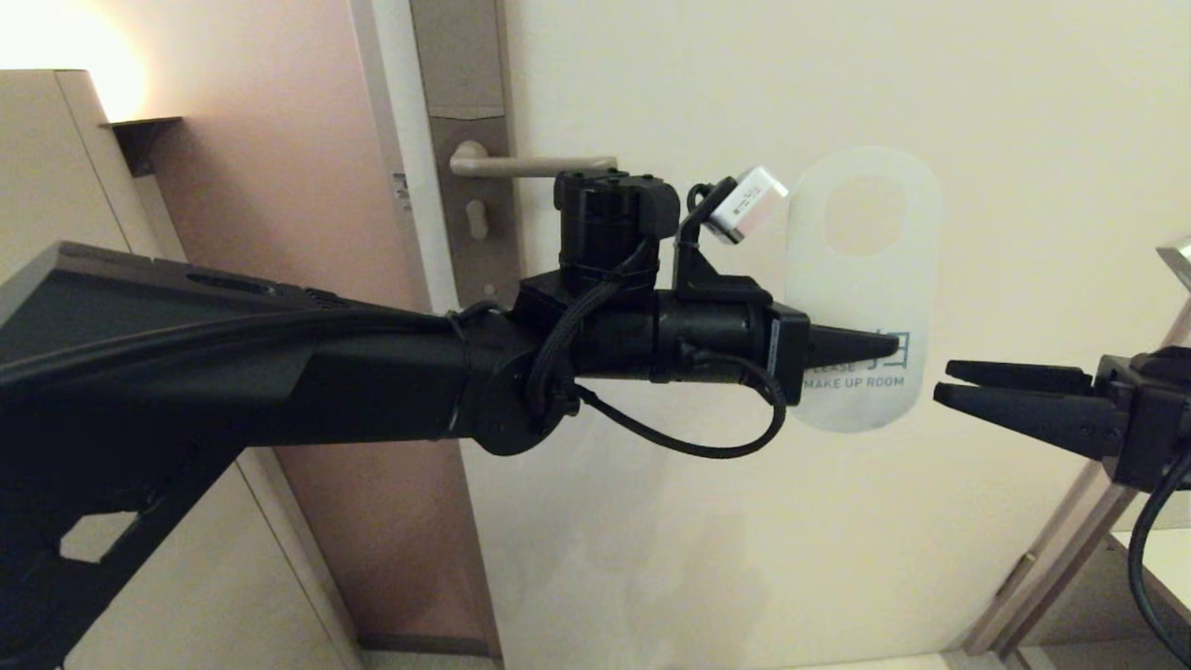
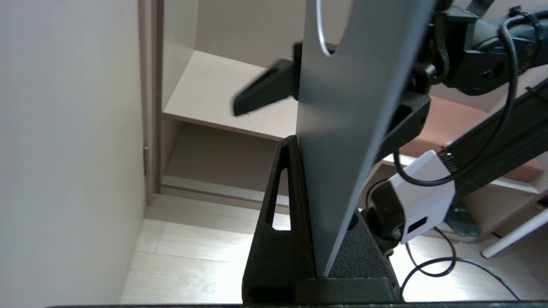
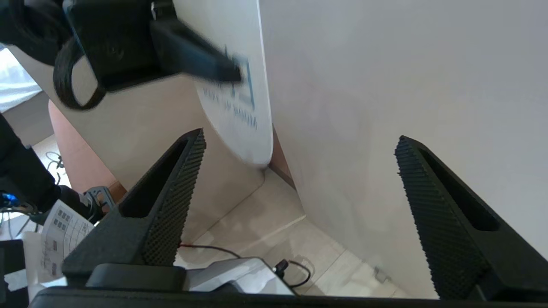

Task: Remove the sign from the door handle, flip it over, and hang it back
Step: Hand it to the other hand

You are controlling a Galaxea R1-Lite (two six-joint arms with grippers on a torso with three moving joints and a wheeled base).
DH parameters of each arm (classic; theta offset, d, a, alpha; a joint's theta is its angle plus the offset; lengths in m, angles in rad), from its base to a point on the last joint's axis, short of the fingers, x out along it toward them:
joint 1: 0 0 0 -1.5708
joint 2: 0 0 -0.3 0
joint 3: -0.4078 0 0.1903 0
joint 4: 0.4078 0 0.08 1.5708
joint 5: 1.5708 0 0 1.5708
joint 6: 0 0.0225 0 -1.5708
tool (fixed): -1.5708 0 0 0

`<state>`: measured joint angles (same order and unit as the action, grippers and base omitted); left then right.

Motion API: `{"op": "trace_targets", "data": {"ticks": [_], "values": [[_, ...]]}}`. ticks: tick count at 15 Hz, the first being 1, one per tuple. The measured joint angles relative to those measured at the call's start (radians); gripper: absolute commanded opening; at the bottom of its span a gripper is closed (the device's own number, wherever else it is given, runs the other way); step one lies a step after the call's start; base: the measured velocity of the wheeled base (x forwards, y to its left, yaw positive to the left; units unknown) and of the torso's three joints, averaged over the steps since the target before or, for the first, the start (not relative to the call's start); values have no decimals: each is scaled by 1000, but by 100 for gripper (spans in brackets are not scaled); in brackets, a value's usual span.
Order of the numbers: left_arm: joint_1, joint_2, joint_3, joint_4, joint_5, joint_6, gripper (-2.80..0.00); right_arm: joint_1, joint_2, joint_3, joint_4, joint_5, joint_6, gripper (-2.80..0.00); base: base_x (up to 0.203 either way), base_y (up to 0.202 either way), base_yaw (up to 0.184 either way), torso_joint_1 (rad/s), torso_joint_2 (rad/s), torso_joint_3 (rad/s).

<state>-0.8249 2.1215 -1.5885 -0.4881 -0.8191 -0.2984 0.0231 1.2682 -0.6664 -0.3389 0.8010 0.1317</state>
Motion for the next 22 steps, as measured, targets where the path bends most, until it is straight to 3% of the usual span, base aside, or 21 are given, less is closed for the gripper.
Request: {"op": "trace_targets", "data": {"ticks": [11, 14, 17, 20, 22], "values": [[-27, 8, -41, -4, 6, -32, -280, 65, -27, -3, 0, 4, 0, 0, 0, 0, 0, 0, 0, 0], [-40, 17, -43, -58, 7, -39, -280, 77, -48, 20, 1, 4, -25, 0, 0, 0, 0, 0, 0, 0], [-60, 20, -44, -66, 20, -84, -280, 83, -55, 41, 1, 3, -109, 0, 0, 0, 0, 0, 0, 0], [-86, 20, -54, -70, 79, -127, -280, 84, -59, 44, 0, 3, -113, 0, 0, 0, 0, 0, 0, 0], [-93, 23, -58, -108, 83, -160, -280, 83, -62, 44, 0, 2, -113, 0, 0, 0, 0, 0, 0, 0]]}}
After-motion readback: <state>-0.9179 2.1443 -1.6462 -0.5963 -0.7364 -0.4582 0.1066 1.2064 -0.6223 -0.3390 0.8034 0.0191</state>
